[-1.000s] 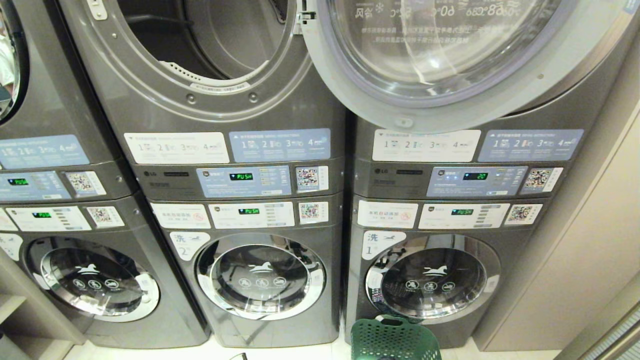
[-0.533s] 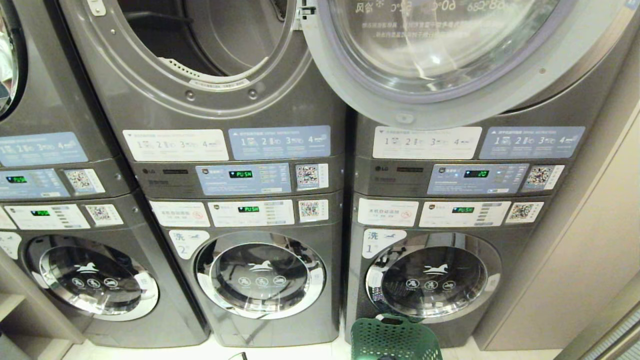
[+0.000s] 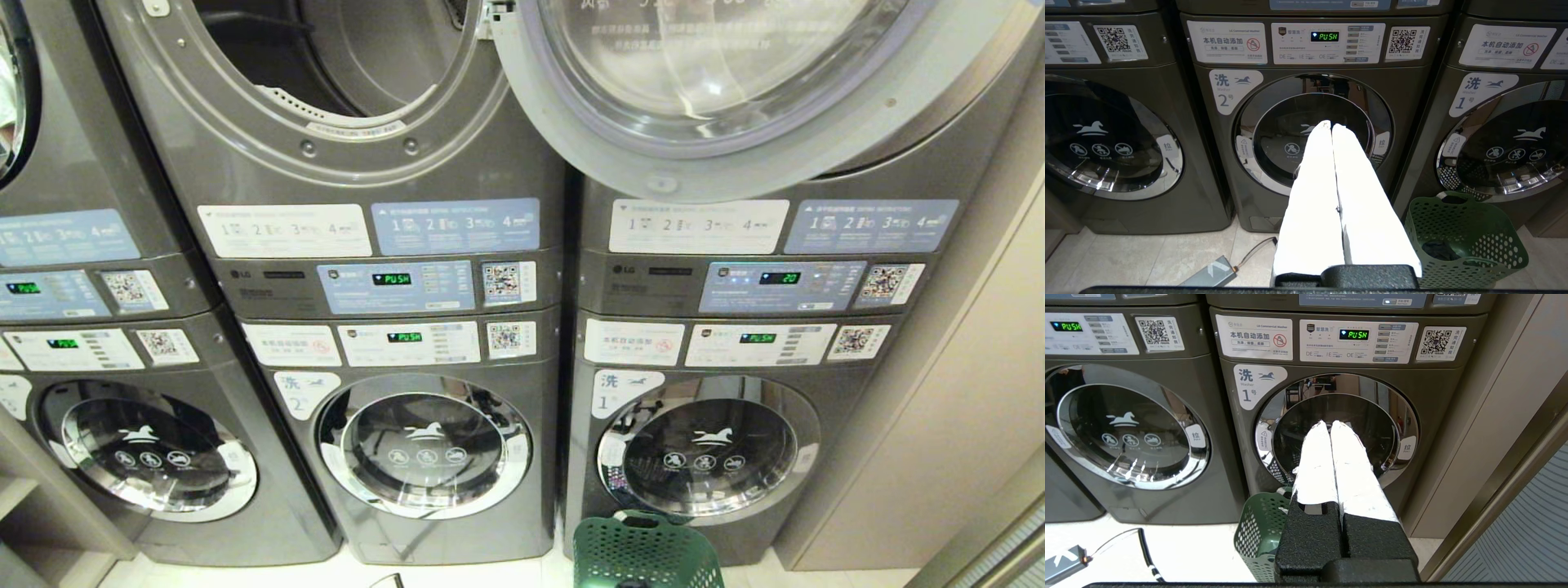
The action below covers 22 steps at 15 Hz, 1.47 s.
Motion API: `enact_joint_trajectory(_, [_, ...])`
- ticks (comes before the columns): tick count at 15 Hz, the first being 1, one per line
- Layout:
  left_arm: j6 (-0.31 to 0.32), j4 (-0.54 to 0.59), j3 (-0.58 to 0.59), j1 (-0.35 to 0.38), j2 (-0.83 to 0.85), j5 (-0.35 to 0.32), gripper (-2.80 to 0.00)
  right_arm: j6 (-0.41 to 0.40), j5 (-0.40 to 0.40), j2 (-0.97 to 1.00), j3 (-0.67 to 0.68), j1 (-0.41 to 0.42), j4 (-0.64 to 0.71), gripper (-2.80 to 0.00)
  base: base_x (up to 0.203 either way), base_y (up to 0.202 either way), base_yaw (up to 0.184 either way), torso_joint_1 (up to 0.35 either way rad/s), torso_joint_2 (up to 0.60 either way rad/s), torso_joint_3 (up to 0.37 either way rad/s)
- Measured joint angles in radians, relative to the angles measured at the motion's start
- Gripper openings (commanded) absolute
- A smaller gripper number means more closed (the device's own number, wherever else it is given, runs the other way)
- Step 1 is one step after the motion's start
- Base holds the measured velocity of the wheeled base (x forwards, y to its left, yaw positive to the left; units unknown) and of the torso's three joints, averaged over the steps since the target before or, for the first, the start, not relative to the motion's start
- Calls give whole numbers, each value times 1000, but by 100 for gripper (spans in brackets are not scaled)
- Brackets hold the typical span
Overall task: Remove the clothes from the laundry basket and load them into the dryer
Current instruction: Take the clothes out of the basket
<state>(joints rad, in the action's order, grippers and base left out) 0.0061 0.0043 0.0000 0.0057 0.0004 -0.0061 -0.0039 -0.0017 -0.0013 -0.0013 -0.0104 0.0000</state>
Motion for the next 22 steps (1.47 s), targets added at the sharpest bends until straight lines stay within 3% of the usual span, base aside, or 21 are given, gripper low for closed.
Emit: enact_joint_trajectory(22, [0,0,0,0,0,0,-280,0,0,0,0,0,0,-280,0,0,0,-116,255,136])
